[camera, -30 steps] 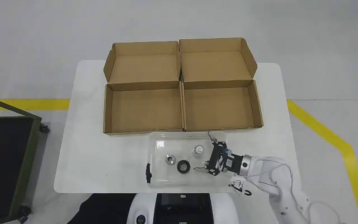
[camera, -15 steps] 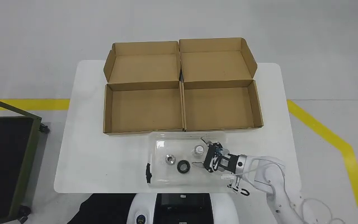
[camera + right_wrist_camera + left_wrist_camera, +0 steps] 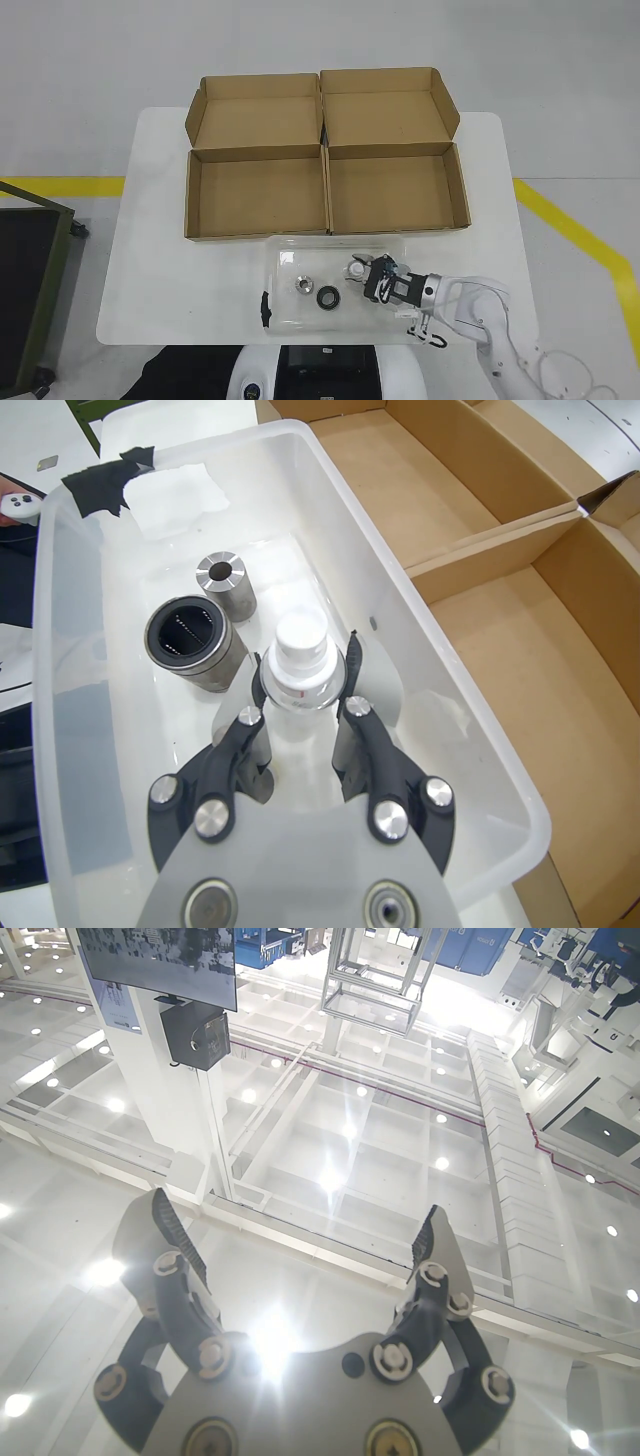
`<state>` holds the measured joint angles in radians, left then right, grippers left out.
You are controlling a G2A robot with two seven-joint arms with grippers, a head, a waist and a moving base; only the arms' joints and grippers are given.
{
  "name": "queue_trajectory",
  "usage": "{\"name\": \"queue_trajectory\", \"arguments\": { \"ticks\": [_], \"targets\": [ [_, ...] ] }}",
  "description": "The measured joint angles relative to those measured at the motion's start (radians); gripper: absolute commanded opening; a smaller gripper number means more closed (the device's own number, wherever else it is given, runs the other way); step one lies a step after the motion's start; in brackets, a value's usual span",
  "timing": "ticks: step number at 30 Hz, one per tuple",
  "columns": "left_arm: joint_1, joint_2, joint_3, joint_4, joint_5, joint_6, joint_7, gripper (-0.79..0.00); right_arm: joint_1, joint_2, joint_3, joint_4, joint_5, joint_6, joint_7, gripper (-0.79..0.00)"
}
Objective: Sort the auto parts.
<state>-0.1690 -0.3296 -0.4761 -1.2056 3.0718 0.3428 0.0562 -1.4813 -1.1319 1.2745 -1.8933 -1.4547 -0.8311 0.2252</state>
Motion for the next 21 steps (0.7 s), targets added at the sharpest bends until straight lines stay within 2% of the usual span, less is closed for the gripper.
{"name": "queue_trajectory", "arguments": {
  "ticks": [11, 17, 21],
  "targets": [
    [0.000, 0.000, 0.000, 0.000, 0.000, 0.000, 0.000, 0.000, -0.034, 0.013, 0.061, -0.094, 0.094, -0.007, -0.087, -0.785],
    [0.000, 0.000, 0.000, 0.000, 0.000, 0.000, 0.000, 0.000, -0.024, 0.010, 0.049, -0.107, 0.227, 0.008, -0.156, -0.785],
    [0.000, 0.000, 0.000, 0.000, 0.000, 0.000, 0.000, 0.000, 0.008, 0.004, 0.026, -0.087, 0.375, 0.021, -0.180, -0.785]
  ]
}}
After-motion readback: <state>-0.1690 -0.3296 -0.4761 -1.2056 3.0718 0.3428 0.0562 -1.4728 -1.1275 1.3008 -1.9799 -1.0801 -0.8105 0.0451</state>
